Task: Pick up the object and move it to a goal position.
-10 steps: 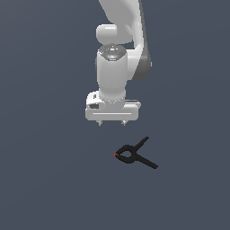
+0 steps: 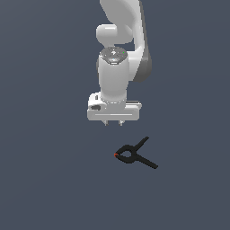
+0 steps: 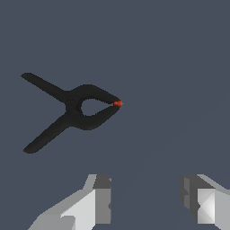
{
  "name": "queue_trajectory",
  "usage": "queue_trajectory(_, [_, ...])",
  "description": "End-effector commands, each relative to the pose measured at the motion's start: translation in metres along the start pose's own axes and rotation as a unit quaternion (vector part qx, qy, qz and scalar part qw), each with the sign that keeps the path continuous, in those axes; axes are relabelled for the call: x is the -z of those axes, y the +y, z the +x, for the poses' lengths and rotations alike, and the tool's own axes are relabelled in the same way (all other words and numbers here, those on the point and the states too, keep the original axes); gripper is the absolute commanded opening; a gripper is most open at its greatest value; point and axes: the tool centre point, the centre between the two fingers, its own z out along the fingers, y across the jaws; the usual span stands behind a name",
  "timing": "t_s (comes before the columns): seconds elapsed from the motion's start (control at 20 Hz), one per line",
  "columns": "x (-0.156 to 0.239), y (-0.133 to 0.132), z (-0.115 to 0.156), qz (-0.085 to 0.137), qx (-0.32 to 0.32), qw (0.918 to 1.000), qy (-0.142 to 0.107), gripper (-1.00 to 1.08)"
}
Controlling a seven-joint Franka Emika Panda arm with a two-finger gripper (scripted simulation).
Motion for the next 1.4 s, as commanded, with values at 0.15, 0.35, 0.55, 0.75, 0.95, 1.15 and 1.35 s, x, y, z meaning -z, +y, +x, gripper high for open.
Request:
queue_trajectory(0.15, [-0.003,-0.004,0.004,0.0,0.014,0.9999,0.001,0.28])
queue_trajectory(0.35, [-0.008,-0.011,0.011,0.0,0.041,0.9992,0.004,0.28])
queue_trajectory(0.55, [-0.017,-0.023,0.022,0.001,0.081,0.9966,0.009,0.28])
queue_trajectory(0.75, [-0.029,-0.039,0.036,0.003,0.136,0.9906,0.015,0.28])
queue_trajectory(0.95, [-0.045,-0.061,0.052,0.007,0.202,0.979,0.024,0.28])
queue_trajectory(1.15, [-0.062,-0.083,0.067,0.012,0.268,0.9627,0.034,0.28])
queue_trajectory(1.35, [-0.079,-0.105,0.08,0.017,0.331,0.9423,0.046,0.28])
